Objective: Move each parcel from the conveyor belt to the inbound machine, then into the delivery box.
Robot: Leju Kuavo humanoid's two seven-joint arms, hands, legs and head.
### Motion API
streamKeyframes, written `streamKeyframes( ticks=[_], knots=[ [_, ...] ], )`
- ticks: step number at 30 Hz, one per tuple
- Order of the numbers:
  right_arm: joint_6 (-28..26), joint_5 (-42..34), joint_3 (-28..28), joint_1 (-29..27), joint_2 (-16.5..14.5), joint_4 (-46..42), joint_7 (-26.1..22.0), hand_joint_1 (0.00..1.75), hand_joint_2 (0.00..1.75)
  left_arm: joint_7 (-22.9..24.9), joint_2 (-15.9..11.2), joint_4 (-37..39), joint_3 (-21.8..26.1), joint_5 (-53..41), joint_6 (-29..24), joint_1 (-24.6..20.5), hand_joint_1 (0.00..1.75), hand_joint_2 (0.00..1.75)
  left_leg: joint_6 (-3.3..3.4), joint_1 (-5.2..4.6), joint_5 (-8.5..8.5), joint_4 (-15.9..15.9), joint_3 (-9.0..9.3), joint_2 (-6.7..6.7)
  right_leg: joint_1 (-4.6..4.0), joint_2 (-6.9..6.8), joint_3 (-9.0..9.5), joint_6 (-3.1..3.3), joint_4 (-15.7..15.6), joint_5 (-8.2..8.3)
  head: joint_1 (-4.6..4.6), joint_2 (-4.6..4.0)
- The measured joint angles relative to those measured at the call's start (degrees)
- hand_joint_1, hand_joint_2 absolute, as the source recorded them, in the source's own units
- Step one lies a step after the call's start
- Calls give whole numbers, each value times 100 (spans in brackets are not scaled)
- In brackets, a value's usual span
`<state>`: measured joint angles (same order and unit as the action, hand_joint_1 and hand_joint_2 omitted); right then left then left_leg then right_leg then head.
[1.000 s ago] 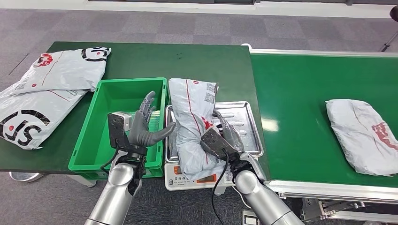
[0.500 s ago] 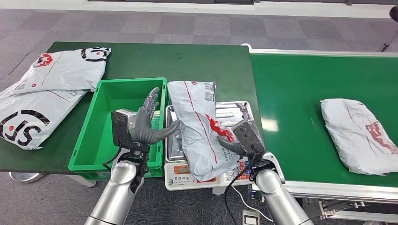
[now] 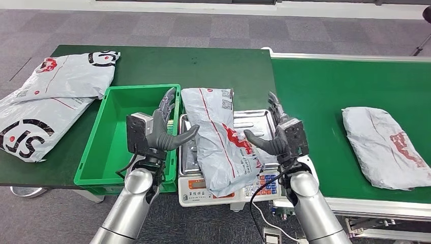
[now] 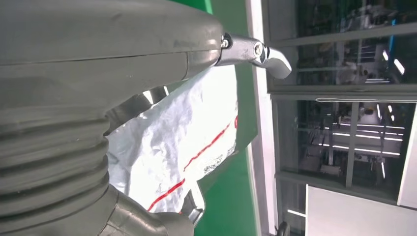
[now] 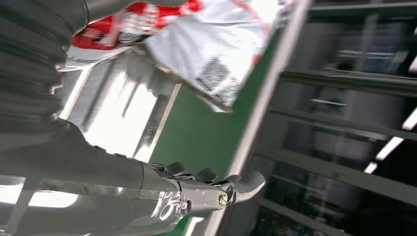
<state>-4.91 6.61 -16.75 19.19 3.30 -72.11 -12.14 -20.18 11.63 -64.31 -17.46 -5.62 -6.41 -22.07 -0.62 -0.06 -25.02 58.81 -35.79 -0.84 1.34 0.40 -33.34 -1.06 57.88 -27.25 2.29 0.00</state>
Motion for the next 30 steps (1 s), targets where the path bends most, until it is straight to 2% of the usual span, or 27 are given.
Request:
streamKeyframes(
  ticks=[5,11,15,20,23,30],
  knots=[
    [-121,-431,173,-16,-1,-151,-199,0,175,-10,3,97,-48,-183,-145,-106,0,175,0,0,0,0,0,2,0,1,-1,0,0,0,0,0],
    [-978,-956,597,-26,-10,-115,-156,0,175,315,5,511,-346,-1455,-582,-512,0,175,1,-1,1,2,0,-8,1,-7,2,-1,0,1,0,0],
    [-1226,-896,958,-102,4,158,-213,0,175,511,21,958,-640,-2275,-690,-849,0,175,2,-4,1,3,0,-7,4,-5,3,-2,0,2,0,0],
    [-1285,-711,1240,-159,4,451,-228,0,175,630,60,1336,-808,-2607,-664,-1042,0,175,1,-5,0,3,0,1,4,0,-4,-2,0,2,0,0],
    [-1359,-471,1356,-159,4,593,-192,0,175,834,80,1634,-973,-2990,-401,-1206,0,175,1,-4,0,1,-1,-2,3,-1,-2,-2,0,1,0,0],
    [-1046,-182,1642,-43,4,1080,-188,0,175,941,229,2887,-1312,-3556,755,-1726,0,175,2,-5,1,1,0,-4,4,-3,4,-2,0,2,-1,0]
  ],
)
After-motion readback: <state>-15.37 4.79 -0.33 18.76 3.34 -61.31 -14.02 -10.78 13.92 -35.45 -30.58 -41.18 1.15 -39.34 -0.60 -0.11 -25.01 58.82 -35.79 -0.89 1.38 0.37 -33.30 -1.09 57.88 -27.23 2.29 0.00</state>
